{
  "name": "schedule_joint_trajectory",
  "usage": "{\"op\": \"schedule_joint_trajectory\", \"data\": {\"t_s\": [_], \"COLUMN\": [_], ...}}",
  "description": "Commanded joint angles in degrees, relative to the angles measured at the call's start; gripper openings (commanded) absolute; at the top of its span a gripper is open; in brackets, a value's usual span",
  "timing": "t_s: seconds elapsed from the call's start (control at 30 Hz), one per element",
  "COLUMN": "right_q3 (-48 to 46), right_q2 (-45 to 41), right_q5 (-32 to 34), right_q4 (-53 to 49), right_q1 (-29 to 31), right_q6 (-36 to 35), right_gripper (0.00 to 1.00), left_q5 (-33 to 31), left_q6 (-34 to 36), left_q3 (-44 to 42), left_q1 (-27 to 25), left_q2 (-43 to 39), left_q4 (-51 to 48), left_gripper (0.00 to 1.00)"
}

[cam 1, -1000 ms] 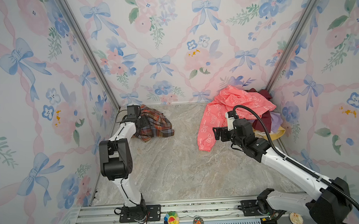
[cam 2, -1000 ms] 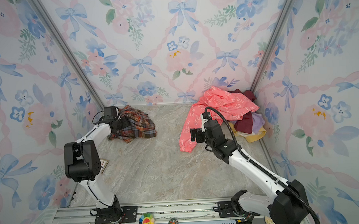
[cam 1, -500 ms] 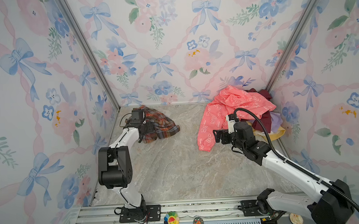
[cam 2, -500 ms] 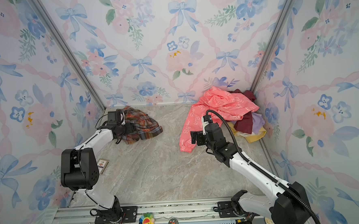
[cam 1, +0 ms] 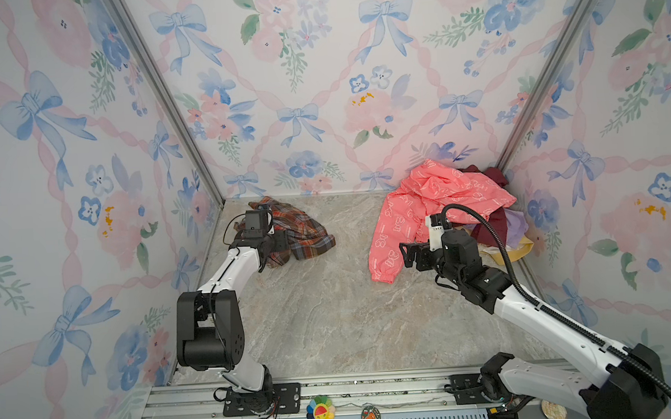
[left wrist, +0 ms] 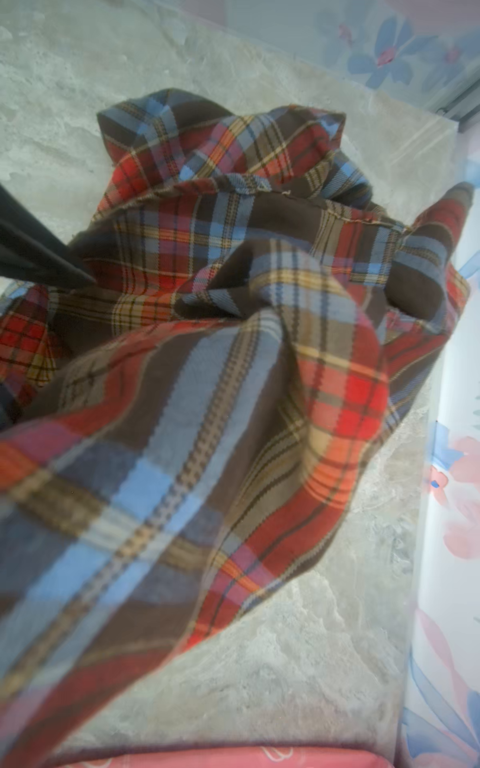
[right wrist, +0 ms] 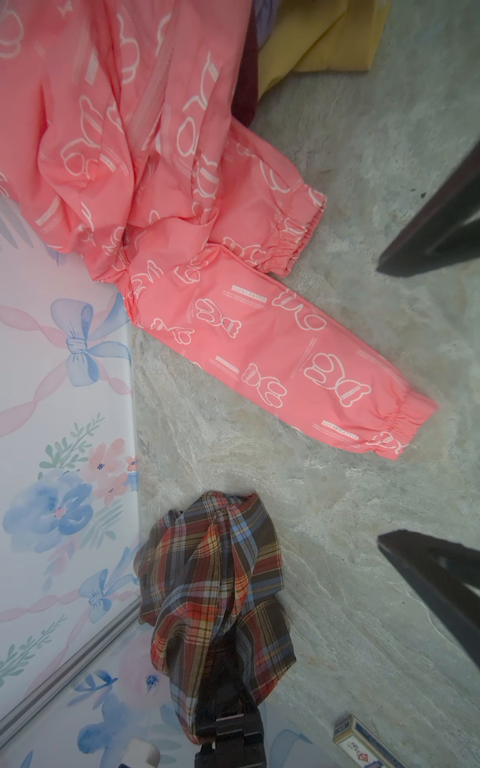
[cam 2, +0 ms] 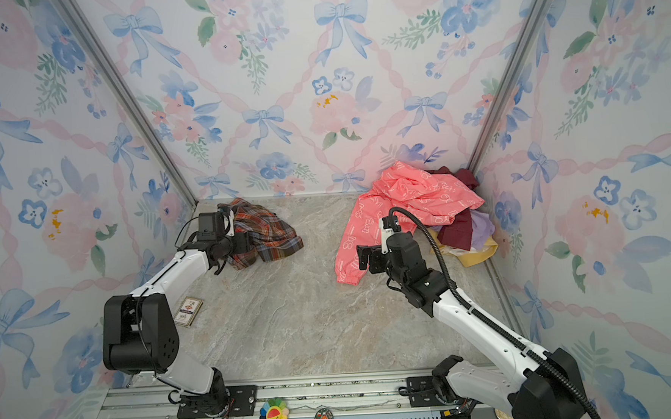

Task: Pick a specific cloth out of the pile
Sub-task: 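Open the left gripper to release the plaid shirt and hold position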

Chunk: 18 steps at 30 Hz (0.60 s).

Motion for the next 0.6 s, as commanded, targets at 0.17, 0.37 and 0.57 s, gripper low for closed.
{"op": "schedule_joint_trajectory", "data": {"t_s": [0.17,0.37,0.57], "right_q3": [-2.2,-2.2,-2.4], "right_q2": [-2.8,-3.1,-3.7], "right_q5": [-0.3,-0.9,-1.0], "right_q4": [0.9,1.1,0.7], "right_q1": [0.0,0.0,0.0], "right_q6": [0.2,0.2,-0.2], "right_gripper": [0.99,1.00,1.00], "left_q5": [4.1,0.2,1.0], "left_q6": [1.2,0.9,-0.4], "left_q3": [-6.1,-8.3,-8.3], "left_q1": [-1.4,-2.3,-3.6], "left_q2": [-7.3,-6.1,-9.5], "left_q4": [-1.0,-2.7,-2.6], "left_gripper": [0.72,0.73,0.73]}}
